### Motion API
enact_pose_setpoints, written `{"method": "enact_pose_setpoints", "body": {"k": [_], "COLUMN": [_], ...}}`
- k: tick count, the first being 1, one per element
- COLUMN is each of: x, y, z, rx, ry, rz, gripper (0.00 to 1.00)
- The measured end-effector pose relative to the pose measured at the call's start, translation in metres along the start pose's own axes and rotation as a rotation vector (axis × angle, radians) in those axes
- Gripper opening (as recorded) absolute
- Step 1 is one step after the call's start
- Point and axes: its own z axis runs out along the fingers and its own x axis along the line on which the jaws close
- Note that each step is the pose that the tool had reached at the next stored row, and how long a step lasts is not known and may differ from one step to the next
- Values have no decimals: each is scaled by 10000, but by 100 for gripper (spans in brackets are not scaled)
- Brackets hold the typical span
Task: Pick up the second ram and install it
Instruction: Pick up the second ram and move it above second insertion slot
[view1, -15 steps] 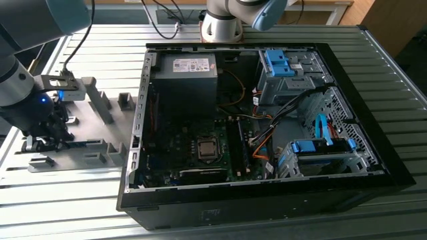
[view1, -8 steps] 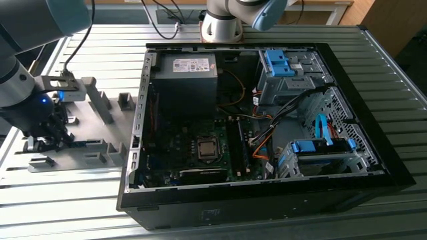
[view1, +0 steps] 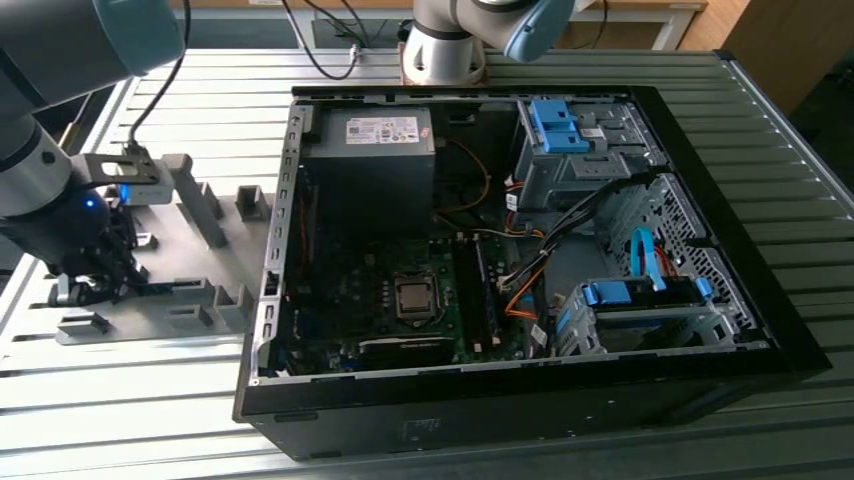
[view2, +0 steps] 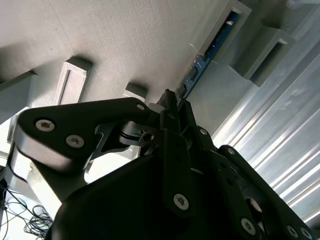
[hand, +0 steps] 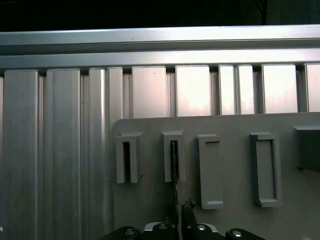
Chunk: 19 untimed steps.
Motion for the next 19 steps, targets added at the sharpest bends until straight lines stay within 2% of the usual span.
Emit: {"method": "enact_pose_setpoints", "body": {"k": [5,6,19], "x": [0,0,0], "y": [0,0,0], "z": [5,5,8], "rx": [1,1,1], "ry": [0,-1,-1], "rz": [-1,0,0], "gripper": [19,14,14]}}
